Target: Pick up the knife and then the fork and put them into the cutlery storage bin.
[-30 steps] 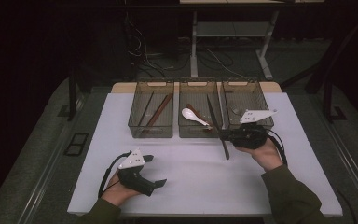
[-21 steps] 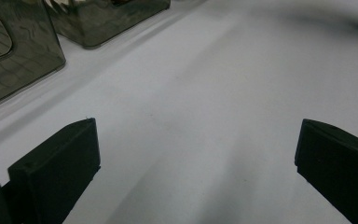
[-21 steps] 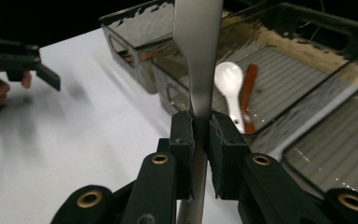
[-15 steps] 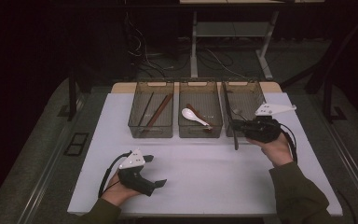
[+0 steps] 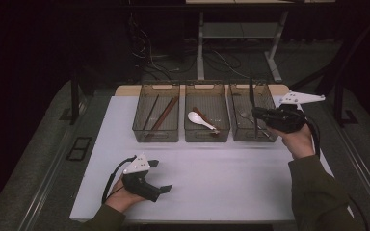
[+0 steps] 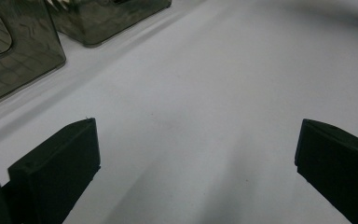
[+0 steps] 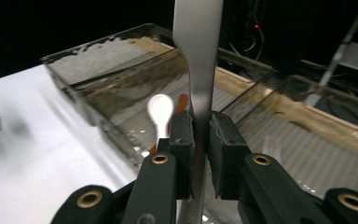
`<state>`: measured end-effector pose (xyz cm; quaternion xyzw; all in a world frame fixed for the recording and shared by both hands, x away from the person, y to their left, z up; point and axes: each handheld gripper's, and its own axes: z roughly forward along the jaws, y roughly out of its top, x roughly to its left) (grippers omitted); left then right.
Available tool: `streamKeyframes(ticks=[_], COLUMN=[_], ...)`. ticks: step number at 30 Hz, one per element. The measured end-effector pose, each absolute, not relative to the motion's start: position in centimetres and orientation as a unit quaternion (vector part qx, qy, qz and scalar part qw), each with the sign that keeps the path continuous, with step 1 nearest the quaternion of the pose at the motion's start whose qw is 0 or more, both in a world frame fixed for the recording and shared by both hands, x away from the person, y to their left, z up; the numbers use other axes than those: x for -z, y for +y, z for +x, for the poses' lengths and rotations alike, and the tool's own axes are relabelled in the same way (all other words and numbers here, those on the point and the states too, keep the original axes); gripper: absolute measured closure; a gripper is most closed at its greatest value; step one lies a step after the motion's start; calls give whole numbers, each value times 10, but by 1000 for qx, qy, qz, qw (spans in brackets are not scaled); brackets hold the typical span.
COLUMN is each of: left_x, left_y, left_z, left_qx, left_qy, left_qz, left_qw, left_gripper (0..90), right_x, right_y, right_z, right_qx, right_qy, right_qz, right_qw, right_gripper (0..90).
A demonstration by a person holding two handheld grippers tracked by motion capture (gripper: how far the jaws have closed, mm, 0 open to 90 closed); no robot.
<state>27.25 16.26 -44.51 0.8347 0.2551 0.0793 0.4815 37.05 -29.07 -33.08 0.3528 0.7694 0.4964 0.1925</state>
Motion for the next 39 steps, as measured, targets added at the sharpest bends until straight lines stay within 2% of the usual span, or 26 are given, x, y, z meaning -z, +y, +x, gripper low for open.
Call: streamKeyframes(ticks=[11, 21, 39], left_x=[445, 445, 445], left_y=[163, 163, 163], left_z=[273, 272, 273], left_qx=[-79, -78, -76], left_qy=[254, 254, 254], left_qz=[834, 834, 834], left_qw=[483, 483, 484], left_gripper=[0, 0, 0], right_x=[322, 343, 381], right_y=[-317, -332, -329], right_z=[404, 432, 452], right_qx=[-474, -434, -326], right_qy=[756, 759, 821], right_qz=[393, 431, 441], right_qw=[223, 223, 157], right_gripper=[799, 799, 799])
